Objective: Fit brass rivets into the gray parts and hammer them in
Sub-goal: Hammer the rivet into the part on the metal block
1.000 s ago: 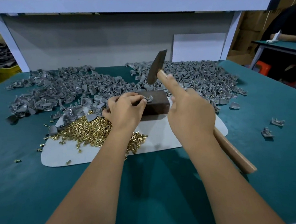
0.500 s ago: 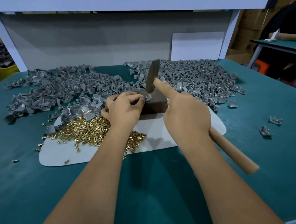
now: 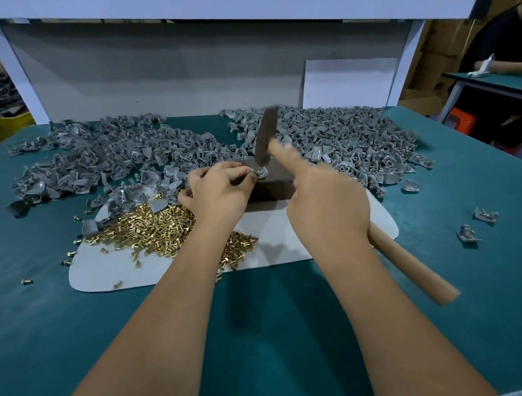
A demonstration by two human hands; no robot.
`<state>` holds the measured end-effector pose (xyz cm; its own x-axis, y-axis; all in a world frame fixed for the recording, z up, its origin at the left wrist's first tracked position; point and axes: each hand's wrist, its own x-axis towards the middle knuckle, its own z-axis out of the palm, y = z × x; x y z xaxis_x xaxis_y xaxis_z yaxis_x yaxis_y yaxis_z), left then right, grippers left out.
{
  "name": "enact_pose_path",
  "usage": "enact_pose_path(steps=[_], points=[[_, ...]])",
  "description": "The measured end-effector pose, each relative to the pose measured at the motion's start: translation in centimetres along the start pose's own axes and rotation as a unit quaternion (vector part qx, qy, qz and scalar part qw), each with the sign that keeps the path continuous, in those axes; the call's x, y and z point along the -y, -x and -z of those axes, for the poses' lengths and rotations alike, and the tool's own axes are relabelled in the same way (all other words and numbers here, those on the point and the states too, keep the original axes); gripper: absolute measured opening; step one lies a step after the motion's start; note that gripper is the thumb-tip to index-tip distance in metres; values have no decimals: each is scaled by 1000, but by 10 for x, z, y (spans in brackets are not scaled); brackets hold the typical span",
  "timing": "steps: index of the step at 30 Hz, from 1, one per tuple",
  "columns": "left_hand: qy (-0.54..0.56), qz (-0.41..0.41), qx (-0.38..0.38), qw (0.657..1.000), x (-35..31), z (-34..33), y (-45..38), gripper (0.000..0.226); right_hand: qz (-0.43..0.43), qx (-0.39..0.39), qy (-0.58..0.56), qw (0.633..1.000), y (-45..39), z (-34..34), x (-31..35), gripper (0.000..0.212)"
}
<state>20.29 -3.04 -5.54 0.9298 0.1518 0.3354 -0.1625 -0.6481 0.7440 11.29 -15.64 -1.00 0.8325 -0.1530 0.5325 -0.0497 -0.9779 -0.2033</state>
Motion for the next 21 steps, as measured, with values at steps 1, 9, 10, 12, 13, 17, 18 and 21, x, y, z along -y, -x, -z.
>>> enact_pose_path(steps=[1,9,10,12,13,17,18,21], points=[[1,5,4,1000,-1,1,0,8,4,24,7,1000,1,-1,-1,70],[-6,-1,-7,1000,0,0,0,7,8,-29,-1,1000,1,1,1,72],[-1,5,-3,1000,-1,1,0,12,14,10,12,1000,1,-1,0,71],[1,14,6,1000,-4,2,2,22,0,38,7,999,1,-2,-2,69],[0,18,7,1000,-5,3,2,23,-9,30,-3,999,1,-2,-2,69],[34,4,28,999,-3,5,3,10,-44,-60,-25,997,0,-2,-7,68],[60,7,37,997,-3,7,3,9,-56,-73,-29,995,-1,-1,-9,65],[100,36,51,993,-4,11,2,6,-86,-59,-35,994,-4,1,-14,53]])
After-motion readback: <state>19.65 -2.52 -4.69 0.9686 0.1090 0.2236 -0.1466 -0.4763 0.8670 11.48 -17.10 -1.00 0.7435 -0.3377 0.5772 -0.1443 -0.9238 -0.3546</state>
